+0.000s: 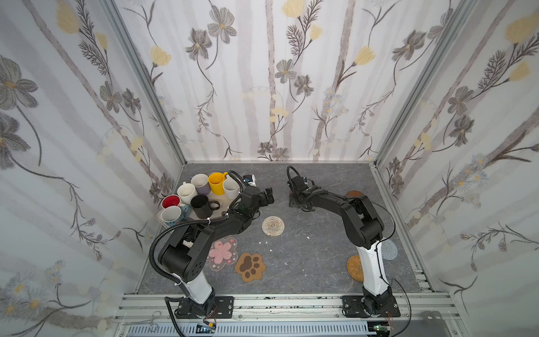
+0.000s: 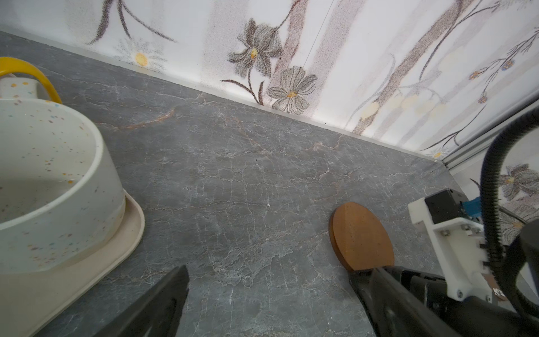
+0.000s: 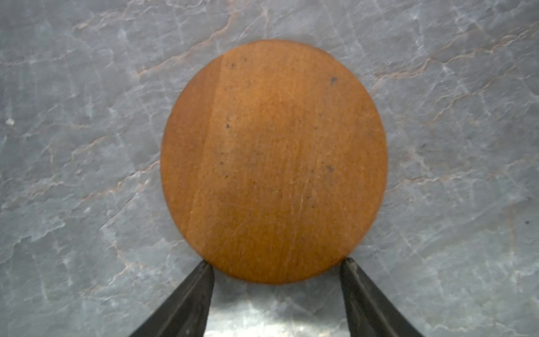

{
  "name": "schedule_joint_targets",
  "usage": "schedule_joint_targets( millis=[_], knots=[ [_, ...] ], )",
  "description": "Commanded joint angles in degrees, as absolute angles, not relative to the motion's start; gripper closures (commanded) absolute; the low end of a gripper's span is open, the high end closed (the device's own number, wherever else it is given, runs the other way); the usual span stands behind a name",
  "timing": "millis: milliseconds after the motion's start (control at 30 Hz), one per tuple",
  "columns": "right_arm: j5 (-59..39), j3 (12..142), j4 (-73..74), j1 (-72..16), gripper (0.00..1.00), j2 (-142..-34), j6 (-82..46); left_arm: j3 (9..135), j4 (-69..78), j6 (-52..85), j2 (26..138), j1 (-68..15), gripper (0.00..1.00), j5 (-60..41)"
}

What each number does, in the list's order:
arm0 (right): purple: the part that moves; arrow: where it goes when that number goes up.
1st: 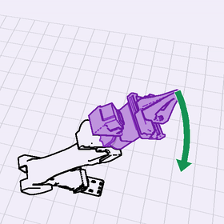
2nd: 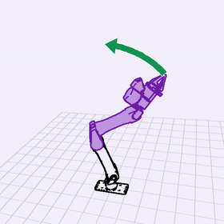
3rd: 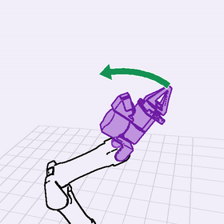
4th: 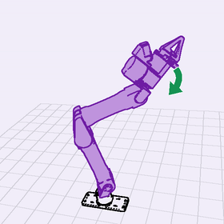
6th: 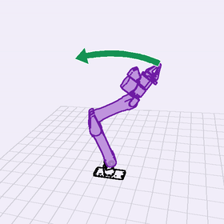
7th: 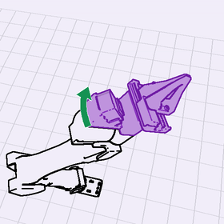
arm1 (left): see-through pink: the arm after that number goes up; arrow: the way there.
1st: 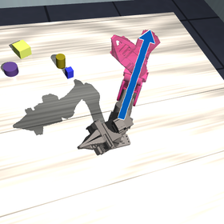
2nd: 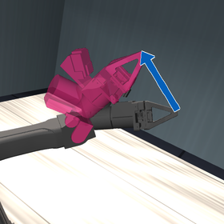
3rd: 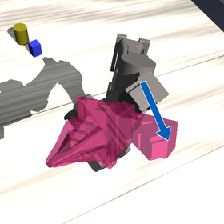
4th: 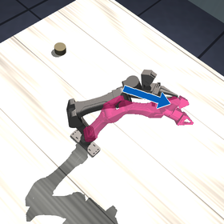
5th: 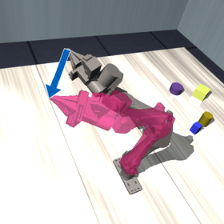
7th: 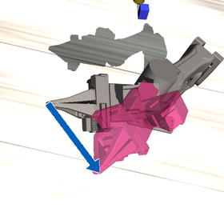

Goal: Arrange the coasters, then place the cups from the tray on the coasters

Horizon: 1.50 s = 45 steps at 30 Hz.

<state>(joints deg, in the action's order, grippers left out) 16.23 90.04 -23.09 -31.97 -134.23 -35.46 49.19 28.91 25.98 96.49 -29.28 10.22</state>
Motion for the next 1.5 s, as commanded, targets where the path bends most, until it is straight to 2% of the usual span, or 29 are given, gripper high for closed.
schedule_joint_targets(
  millis=[0,500,800,933,1100,1300,1467],
  knots=[
    [16.1,92.8,-26.6,-30.3,0.23,-135.5,-33.4,49.6,30.8,26.8,96.7,-29.2,0.0,9.4],
    [14.7,107.3,-33.0,-25.0,0.21,-142.9,-27.0,49.7,30.9,27.0,97.2,-29.0,0.0,8.7],
    [15.2,110.1,-33.6,-24.0,0.2,-142.0,-23.1,49.4,30.8,26.7,96.6,-28.9,0.0,7.6],
    [15.0,104.6,-30.7,-24.1,0.19,-136.1,-21.6,48.1,30.7,28.0,94.1,-28.9,0.0,7.9],
    [12.3,91.7,-22.7,-24.1,0.18,-123.5,-19.9,48.8,29.8,30.4,92.4,-30.1,0.0,5.5],
    [9.7,77.0,-16.9,-22.7,0.19,-108.0,-19.0,54.0,21.2,29.2,93.3,-38.6,0.0,13.6],
    [6.2,62.8,-12.6,-17.4,0.18,-94.3,-20.5,56.1,18.7,30.3,94.6,-45.2,0.0,16.4]
  ],
)
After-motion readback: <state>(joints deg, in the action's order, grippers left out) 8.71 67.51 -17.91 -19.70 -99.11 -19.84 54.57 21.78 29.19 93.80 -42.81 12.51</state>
